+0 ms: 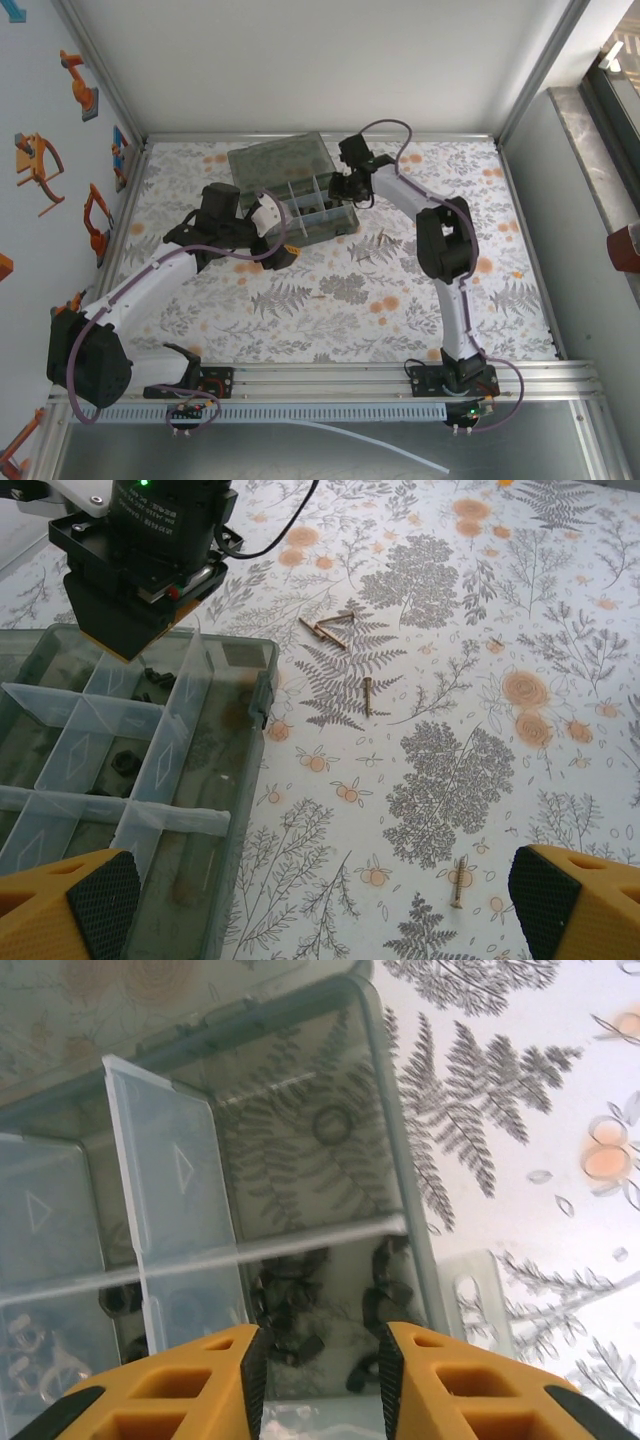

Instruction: Sort the screws and nuts into containers

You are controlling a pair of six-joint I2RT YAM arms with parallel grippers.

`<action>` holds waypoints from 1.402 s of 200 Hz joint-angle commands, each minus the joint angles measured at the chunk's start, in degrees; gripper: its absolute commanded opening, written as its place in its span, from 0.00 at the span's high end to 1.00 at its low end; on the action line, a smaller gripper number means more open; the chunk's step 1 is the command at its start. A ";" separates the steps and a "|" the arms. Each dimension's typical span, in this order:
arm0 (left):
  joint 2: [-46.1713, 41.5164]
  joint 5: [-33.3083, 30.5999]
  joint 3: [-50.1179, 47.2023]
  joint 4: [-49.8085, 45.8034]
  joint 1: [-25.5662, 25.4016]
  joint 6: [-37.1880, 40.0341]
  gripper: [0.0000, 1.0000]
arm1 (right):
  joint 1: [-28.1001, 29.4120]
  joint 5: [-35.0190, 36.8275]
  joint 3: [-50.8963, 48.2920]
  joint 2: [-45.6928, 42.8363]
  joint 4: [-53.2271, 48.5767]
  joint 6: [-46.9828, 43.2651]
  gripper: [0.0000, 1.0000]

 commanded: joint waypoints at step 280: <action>0.83 9.58 0.25 -0.84 -3.41 -1.08 0.03 | 9.79 16.62 -32.33 -14.94 -5.11 -9.45 0.38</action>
